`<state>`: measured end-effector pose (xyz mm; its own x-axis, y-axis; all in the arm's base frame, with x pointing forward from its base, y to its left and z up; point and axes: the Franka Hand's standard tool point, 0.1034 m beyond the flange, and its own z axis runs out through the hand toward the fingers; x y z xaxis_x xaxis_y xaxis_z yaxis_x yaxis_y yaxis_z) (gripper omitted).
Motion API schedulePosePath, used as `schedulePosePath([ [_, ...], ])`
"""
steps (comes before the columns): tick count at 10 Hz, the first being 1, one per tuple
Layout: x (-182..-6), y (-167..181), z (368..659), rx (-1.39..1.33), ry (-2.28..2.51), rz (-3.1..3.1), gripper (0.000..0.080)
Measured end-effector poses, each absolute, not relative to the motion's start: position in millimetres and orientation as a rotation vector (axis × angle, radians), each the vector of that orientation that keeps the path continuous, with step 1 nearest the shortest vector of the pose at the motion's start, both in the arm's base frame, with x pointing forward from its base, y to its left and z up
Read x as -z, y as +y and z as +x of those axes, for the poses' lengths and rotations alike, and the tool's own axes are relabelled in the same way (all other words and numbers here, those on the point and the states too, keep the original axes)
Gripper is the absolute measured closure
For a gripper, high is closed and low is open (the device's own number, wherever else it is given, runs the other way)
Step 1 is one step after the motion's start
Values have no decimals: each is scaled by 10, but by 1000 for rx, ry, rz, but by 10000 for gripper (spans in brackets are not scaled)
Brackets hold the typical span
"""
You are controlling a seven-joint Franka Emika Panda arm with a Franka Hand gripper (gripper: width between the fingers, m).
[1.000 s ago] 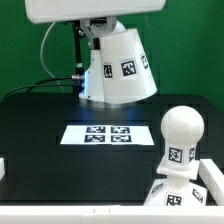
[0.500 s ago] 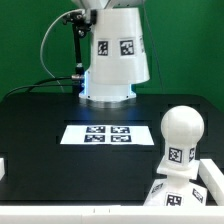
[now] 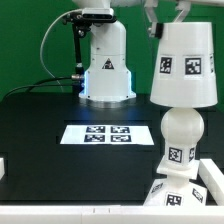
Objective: Assemble lamp
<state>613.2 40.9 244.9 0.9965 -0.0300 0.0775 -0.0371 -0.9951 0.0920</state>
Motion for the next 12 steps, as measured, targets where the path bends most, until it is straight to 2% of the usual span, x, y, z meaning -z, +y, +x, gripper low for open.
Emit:
schedulePosePath([
  [3,-2431,415,6124,-112,-54,3040,758],
  [6,-2260,494,6086,-77,-33,3021,758],
  [9,-2322,448,6077,-67,-26,3022,758],
  [12,-2276,455,6047,-56,-23,3022,758],
])
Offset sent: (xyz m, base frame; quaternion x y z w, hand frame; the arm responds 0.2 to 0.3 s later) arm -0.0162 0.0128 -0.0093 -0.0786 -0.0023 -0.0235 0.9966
